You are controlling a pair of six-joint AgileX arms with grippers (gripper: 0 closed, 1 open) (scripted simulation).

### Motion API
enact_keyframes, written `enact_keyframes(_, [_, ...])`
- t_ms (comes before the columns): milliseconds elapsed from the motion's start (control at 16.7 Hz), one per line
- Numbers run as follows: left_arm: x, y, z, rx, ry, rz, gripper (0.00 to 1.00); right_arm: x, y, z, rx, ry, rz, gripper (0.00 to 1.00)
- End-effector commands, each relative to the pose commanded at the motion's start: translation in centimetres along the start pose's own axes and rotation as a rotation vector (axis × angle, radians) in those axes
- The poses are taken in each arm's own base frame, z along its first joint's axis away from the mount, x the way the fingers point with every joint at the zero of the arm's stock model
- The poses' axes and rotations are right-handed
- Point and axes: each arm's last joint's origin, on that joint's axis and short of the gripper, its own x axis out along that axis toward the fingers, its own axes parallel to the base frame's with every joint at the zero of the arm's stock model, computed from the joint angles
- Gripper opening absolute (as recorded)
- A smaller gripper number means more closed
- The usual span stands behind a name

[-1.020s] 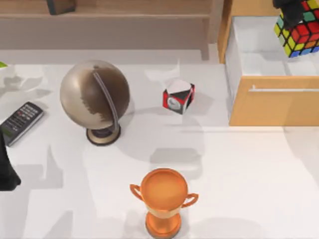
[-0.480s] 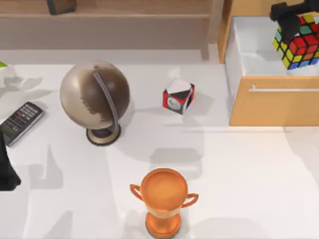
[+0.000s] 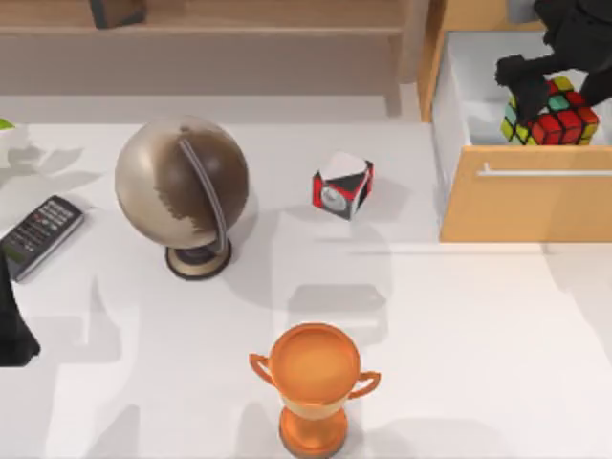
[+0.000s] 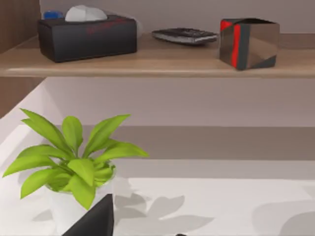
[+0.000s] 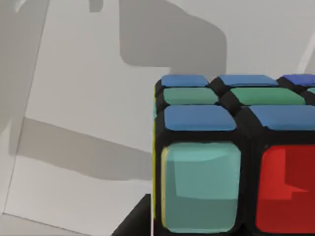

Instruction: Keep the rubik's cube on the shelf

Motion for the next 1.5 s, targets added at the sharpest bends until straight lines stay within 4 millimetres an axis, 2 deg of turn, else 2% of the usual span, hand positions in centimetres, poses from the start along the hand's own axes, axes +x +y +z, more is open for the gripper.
enact_keyframes(180, [0.0, 0.0, 0.0, 0.000, 0.000, 0.000, 1.00, -0.6, 0.3, -0.1, -0.004, -0.011, -0.006, 0.00])
enact_keyframes(420, [0.0, 0.0, 0.0, 0.000, 0.000, 0.000, 1.00, -4.5, 2.5, -0.8, -0.038, -0.103, -0.044, 0.00])
enact_keyframes(600, [0.0, 0.0, 0.0, 0.000, 0.000, 0.000, 1.00, -7.5, 5.7, -1.7, -0.088, -0.201, -0.075, 0.00])
enact_keyframes(780, [0.0, 0.0, 0.0, 0.000, 0.000, 0.000, 1.00, -8.7, 10.1, -2.5, -0.162, -0.295, -0.095, 0.00])
enact_keyframes(960, [0.0, 0.0, 0.0, 0.000, 0.000, 0.000, 1.00, -8.5, 14.9, -3.2, -0.240, -0.398, -0.110, 0.00])
enact_keyframes(1140, [0.0, 0.0, 0.0, 0.000, 0.000, 0.000, 1.00, -7.4, 19.2, -3.6, -0.290, -0.533, -0.131, 0.00])
enact_keyframes(1500, [0.0, 0.0, 0.0, 0.000, 0.000, 0.000, 1.00, -4.1, 25.5, -3.6, -0.268, -0.883, -0.185, 0.00])
